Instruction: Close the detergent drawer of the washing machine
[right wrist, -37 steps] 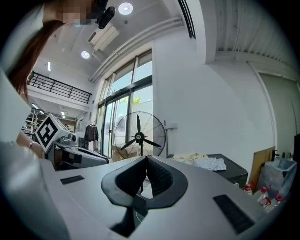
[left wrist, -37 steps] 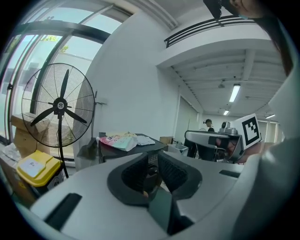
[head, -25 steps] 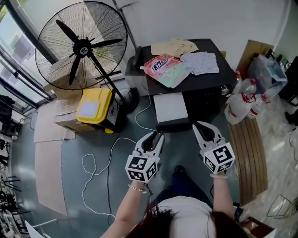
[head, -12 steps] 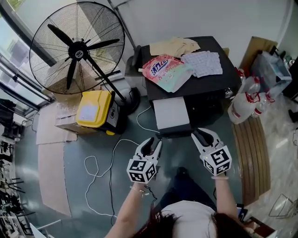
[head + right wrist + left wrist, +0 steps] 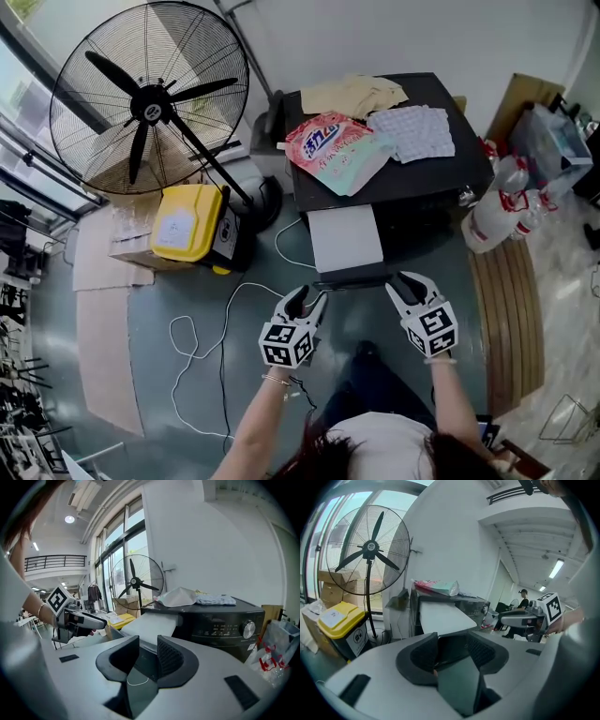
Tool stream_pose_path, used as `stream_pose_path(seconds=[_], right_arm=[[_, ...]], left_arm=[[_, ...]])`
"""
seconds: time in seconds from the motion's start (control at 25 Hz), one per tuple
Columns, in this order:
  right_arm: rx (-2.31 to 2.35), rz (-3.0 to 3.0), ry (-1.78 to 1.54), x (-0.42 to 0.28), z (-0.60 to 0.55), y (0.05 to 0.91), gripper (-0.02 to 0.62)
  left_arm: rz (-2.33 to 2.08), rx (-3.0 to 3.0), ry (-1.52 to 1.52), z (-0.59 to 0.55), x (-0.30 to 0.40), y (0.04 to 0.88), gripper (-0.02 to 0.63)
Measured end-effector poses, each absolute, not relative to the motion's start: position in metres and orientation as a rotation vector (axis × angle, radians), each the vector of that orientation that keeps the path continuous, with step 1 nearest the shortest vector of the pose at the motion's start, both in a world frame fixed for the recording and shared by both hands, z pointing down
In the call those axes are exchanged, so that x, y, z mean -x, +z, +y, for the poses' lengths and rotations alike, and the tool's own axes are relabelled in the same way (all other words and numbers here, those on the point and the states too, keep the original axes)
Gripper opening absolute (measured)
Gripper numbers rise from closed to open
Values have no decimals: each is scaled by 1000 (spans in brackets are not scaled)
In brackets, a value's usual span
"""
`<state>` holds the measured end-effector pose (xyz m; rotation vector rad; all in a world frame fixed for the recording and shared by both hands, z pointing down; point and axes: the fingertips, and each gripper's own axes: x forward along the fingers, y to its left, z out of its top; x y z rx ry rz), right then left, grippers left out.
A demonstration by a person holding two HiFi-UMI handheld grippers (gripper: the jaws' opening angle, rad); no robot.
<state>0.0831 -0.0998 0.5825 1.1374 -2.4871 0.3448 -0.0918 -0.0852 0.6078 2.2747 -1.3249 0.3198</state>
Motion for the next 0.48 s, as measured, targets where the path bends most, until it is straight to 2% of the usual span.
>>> stream_pose_path(seconds=[0.48], right_arm=[[-1066,-2399,457,-84,-108,638,161]], left_arm=[[-1272,-2210,359,-101,92,647,219]])
